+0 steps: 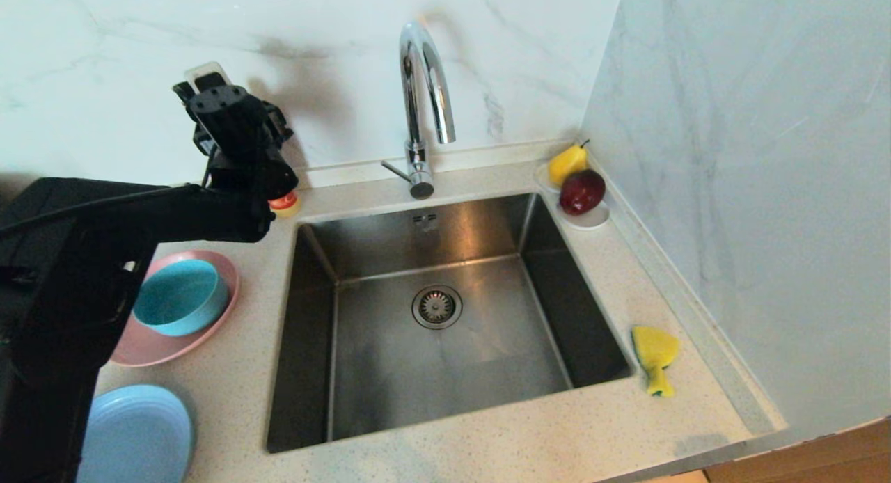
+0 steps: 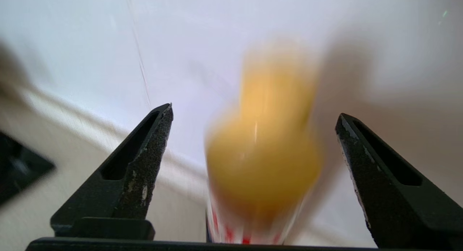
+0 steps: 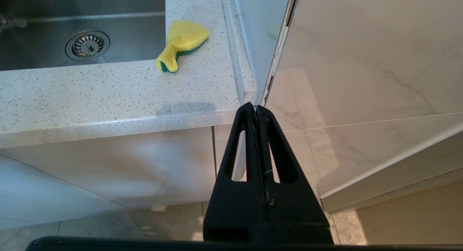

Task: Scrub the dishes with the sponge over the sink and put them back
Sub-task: Turn on the faucet

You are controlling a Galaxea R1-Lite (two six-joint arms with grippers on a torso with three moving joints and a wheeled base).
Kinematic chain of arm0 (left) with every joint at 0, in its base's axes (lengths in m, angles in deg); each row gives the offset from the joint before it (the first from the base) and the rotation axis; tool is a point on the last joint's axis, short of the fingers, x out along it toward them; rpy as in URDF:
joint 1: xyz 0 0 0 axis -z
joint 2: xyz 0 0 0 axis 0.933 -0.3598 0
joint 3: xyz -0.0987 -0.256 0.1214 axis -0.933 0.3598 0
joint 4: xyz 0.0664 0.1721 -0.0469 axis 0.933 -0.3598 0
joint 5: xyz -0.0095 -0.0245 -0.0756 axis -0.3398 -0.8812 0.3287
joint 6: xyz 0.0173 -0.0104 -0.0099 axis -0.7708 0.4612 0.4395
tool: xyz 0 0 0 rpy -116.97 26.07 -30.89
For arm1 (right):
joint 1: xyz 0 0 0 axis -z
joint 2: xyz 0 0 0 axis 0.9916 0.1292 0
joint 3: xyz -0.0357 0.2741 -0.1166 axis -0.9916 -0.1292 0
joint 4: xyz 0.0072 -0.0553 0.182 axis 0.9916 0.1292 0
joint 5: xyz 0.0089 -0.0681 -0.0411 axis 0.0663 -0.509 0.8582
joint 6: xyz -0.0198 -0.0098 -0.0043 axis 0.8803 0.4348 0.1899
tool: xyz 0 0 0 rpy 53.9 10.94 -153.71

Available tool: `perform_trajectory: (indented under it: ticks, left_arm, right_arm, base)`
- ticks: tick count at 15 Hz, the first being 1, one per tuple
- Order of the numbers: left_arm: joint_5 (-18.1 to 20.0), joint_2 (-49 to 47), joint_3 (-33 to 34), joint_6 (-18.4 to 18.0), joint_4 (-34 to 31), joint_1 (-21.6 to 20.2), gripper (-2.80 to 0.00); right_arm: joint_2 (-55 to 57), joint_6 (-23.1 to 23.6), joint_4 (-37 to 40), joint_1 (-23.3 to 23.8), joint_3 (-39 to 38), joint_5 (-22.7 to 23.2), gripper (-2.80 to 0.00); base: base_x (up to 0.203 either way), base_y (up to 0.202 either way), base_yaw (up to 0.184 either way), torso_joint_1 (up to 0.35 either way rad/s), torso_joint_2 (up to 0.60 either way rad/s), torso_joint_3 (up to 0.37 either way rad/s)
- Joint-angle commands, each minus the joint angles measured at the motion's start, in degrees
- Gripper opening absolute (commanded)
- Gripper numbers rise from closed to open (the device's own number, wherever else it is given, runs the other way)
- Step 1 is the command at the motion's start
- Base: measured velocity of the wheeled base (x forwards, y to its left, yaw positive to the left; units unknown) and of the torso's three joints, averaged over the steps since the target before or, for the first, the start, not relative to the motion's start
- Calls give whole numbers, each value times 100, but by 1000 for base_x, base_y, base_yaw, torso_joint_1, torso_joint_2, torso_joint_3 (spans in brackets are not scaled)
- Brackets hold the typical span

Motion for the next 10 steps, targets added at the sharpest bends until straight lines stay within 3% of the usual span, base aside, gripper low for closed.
perform_trajectory:
  ticks: [1,3,4,7,10]
  left_arm:
    - [-18,834,26,1,-223,3,0]
    - [-20,1351,39,0,-499,8,0]
    - [-19,1611,66,-1,-642,12,-280]
    - [18,2559,176,-3,-1206,15,-280]
    - [223,3616,644,7,-2247,16,-280]
  right_arm:
    - [-4,2,-1,-1,0,3,-280]
    - [-4,2,-1,-1,0,3,-280]
    - [-4,2,-1,-1,0,3,-280]
    - [-4,2,-1,-1,0,3,-280]
    - [-4,2,-1,-1,0,3,-280]
  base:
    - [0,0,0,0,0,0]
    - [0,0,0,0,0,0]
    - [0,0,0,0,0,0]
    - [0,0,0,0,0,0]
    - [0,0,0,0,0,0]
